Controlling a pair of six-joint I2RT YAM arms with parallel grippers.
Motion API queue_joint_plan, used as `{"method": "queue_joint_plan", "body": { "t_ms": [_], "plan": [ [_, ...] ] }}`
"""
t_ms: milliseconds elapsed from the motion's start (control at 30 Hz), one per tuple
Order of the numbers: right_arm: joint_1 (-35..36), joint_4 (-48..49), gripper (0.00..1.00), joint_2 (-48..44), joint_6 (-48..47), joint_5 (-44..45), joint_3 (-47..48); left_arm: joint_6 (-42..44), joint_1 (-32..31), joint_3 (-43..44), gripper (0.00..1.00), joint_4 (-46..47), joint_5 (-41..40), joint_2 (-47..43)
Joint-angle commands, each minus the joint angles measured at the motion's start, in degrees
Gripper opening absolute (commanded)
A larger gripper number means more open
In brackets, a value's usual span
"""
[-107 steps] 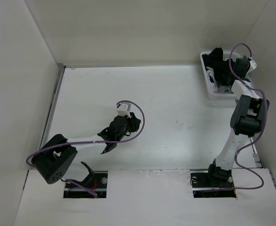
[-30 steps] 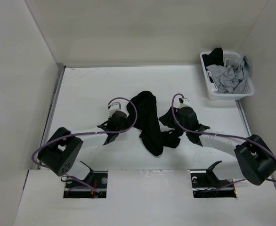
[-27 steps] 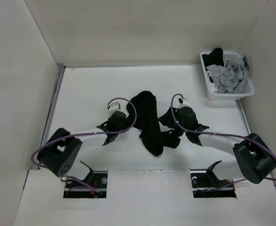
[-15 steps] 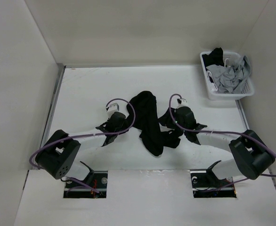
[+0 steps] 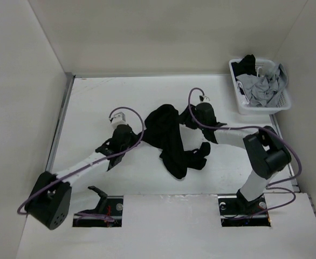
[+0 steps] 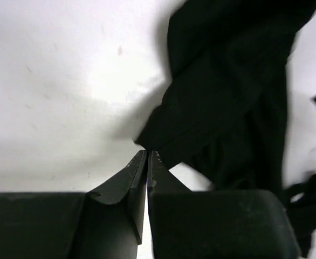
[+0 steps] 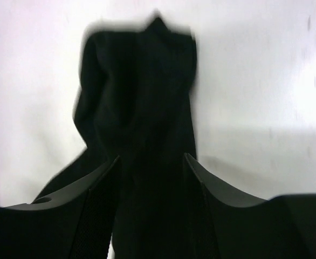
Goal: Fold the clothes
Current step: Flatten the tank top out
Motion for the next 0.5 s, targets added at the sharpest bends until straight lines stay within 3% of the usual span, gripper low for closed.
{"method": "queue_joint_plan", "body": {
  "t_ms": [0, 167, 467],
  "plan": [
    [-2.1, 2.1, 0.54, 4.5, 1.1, -0.7, 8.4, 0.1, 3.8, -2.0, 0.0, -3.3, 0.1, -9.1],
    [-4.4, -0.6, 0.54, 14.2, 3.3, -3.8, 17.9, 0.2, 9.7, -4.5, 0.0, -5.8, 2.1, -17.5],
    [-3.7, -7.6, 0.59, 25.4, 4.7, -9.7, 32.7, -0.1, 13.5, -5.6, 0.0, -4.9, 7.1, -18.6]
  ]
}}
